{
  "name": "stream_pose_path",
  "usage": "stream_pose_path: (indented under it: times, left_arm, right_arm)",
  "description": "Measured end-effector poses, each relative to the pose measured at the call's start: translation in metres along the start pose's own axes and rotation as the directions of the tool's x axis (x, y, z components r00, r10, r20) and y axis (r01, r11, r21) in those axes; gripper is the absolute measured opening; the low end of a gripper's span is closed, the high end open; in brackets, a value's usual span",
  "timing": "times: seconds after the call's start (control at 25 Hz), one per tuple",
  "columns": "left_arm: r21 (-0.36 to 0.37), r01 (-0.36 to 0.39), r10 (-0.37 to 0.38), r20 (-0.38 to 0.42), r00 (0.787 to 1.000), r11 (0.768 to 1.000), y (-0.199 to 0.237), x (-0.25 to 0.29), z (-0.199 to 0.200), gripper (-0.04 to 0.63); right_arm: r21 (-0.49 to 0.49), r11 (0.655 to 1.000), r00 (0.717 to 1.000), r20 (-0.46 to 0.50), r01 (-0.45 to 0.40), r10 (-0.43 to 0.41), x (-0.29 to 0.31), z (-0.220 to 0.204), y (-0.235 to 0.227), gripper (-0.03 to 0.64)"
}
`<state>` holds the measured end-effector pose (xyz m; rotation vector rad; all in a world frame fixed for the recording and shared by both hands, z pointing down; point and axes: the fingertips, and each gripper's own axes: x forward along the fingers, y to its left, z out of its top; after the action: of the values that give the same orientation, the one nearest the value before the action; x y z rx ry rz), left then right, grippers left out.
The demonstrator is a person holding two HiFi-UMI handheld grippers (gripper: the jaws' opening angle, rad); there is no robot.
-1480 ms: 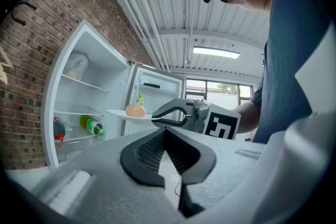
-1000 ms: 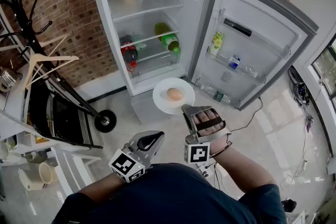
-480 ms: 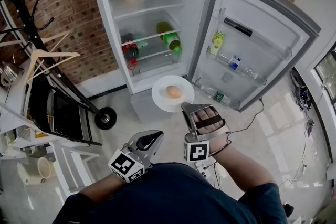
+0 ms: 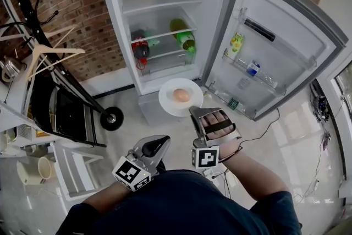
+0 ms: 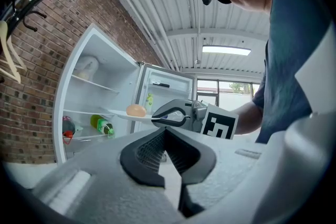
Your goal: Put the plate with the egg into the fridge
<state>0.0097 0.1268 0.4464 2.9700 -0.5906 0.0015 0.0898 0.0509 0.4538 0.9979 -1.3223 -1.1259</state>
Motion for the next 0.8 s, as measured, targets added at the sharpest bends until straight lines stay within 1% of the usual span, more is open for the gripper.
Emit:
stream_pose_path:
  times: [0.12, 0.24, 0.32, 0.56, 0.72, 0.8]
  left_arm:
    - [0.0, -0.002, 0.002, 0.0, 1.0, 1.0, 0.014, 0.007, -0.001, 0.003]
    - [-0.003, 0.001, -0.001, 0.005, 1.0, 1.0, 0.032, 0.014, 0.003, 0.003]
    - [-0.005, 0.007, -0.007, 0.007, 1.0, 1.0, 0.046, 0.019, 0.006, 0.003]
    - [0.012, 0.023, -0.023, 0.004, 1.0, 1.0, 0.101, 0.039, 0.015, 0.003]
    - [0.025, 0.046, -0.046, 0.006, 0.999, 0.999, 0.14, 0.052, 0.026, 0.003]
    - [0.027, 0.06, -0.06, 0.006, 0.998, 0.998, 0.157, 0.057, 0.031, 0.003]
  right_arm:
    - [0.005, 1.0, 1.0, -0.004, -0.013, 0.013, 0.017, -0.002, 0.003, 0.023]
    - [-0.002, 1.0, 1.0, 0.01, -0.002, 0.002, 0.035, 0.002, -0.007, 0.021]
    - [-0.005, 1.0, 1.0, -0.002, -0.013, 0.013, 0.051, 0.0, -0.007, 0.021]
    - [-0.005, 1.0, 0.999, -0.027, -0.03, 0.03, 0.103, -0.005, -0.014, 0.021]
    - [-0.004, 0.999, 0.998, -0.046, -0.047, 0.046, 0.141, -0.006, -0.022, 0.022]
    - [-0.006, 0.999, 0.998, -0.045, -0.034, 0.034, 0.159, -0.003, -0.033, 0.021]
